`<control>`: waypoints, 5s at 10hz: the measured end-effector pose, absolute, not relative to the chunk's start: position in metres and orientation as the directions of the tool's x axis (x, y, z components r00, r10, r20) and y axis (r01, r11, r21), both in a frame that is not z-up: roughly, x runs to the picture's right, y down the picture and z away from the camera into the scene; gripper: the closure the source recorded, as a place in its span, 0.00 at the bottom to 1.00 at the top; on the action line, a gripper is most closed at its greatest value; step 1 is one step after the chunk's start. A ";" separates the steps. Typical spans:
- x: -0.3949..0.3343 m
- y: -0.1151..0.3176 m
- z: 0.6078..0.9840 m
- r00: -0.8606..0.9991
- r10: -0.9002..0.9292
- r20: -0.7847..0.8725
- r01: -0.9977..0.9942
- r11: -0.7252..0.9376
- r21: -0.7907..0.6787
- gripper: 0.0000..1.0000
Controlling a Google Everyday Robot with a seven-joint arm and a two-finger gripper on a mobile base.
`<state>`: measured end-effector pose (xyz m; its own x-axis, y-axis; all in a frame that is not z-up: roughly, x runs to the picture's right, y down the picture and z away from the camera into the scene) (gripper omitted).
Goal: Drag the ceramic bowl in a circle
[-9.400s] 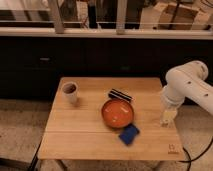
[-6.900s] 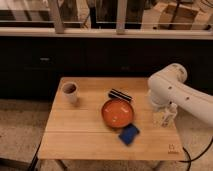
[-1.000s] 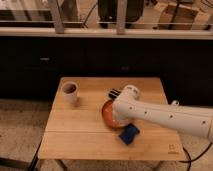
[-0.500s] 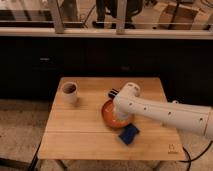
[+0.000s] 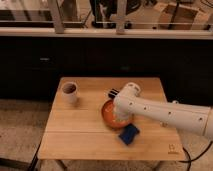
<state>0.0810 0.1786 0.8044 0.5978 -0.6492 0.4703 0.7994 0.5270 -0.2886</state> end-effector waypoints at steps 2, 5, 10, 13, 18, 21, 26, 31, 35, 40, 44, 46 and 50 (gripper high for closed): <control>0.087 0.172 0.800 0.594 -0.658 0.462 0.803 0.516 -0.298 0.74; 0.125 0.148 0.790 0.582 -0.668 0.464 0.813 0.499 -0.302 0.38; 0.147 0.139 0.798 0.558 -0.671 0.488 0.829 0.473 -0.297 0.20; 0.155 0.140 0.808 0.517 -0.716 0.469 0.856 0.418 -0.305 0.20; 0.175 0.157 0.833 0.502 -0.701 0.506 0.864 0.437 -0.251 0.20; 0.177 0.167 0.849 0.500 -0.669 0.550 0.861 0.452 -0.233 0.30; 0.169 0.177 0.864 0.489 -0.642 0.590 0.857 0.479 -0.189 0.41; 0.162 0.176 0.866 0.479 -0.658 0.581 0.864 0.471 -0.178 0.65; 0.154 0.172 0.860 0.464 -0.684 0.563 0.877 0.445 -0.182 0.67; 0.150 0.173 0.858 0.454 -0.681 0.575 0.882 0.437 -0.178 0.67; 0.143 0.170 0.855 0.442 -0.676 0.590 0.884 0.442 -0.156 0.94; 0.144 0.170 0.853 0.446 -0.674 0.589 0.881 0.447 -0.155 1.00; 0.162 0.170 0.841 0.492 -0.667 0.559 0.858 0.482 -0.179 1.00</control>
<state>0.1621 0.1697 0.8414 0.4918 -0.6674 0.5593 0.8577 0.4819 -0.1792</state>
